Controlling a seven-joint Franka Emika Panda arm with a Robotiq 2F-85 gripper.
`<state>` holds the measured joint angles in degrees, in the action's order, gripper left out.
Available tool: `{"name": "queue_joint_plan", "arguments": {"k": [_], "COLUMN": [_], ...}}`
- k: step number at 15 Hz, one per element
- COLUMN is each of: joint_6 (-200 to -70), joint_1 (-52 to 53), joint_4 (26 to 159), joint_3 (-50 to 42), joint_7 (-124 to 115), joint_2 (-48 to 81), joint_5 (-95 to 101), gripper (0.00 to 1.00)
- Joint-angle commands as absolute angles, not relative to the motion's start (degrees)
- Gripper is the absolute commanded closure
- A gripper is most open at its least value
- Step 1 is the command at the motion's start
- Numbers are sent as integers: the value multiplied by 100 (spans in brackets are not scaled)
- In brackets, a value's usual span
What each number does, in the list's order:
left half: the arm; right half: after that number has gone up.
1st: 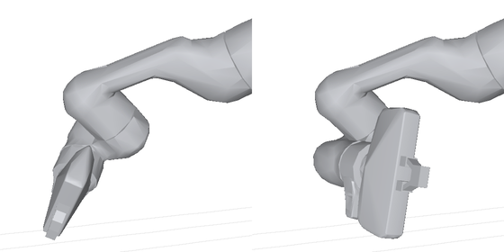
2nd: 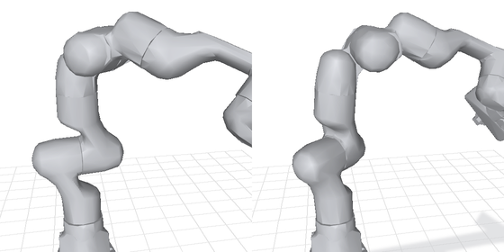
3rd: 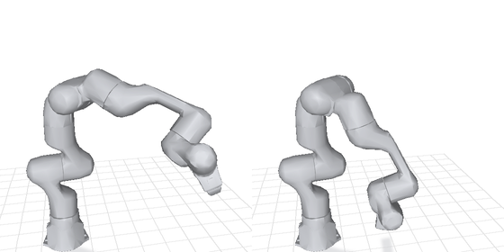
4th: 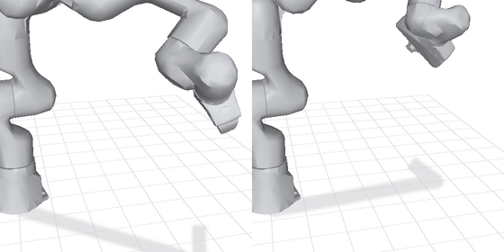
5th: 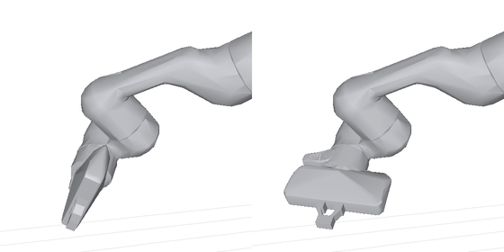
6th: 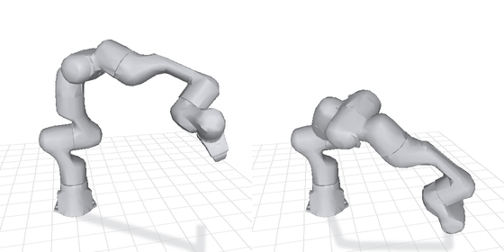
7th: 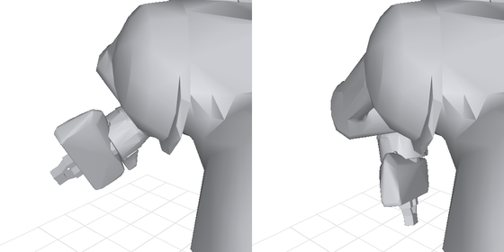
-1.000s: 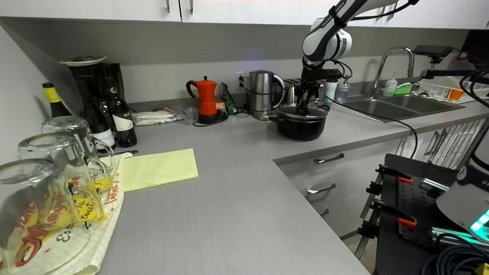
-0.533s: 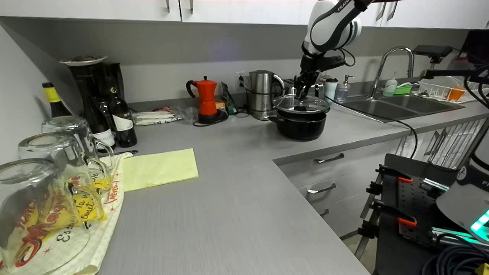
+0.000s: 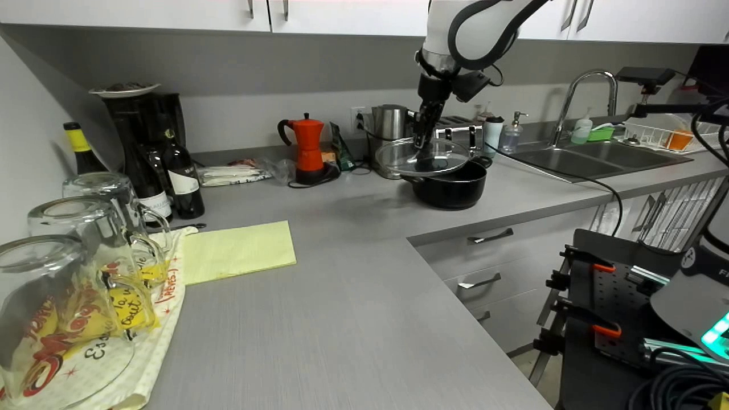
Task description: Remove the glass lid from the pot.
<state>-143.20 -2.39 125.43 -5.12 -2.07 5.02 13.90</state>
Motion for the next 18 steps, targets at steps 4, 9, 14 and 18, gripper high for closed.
{"name": "queue_joint_plan", "arguments": {"k": [4,9,14,18], "joint_6": [-13699,-13607,-13934,-14705], "joint_1": [143,234,99,35], "joint_4": [11699,10886,10464,10490], "joint_3": [-79,-54,-51,-100], "joint_7": [-184,-153,60,0], "joint_2": [1132,2173,2966,3243], "joint_5": [1431,1366,1175,1141], "gripper": [75,75,75,75]}}
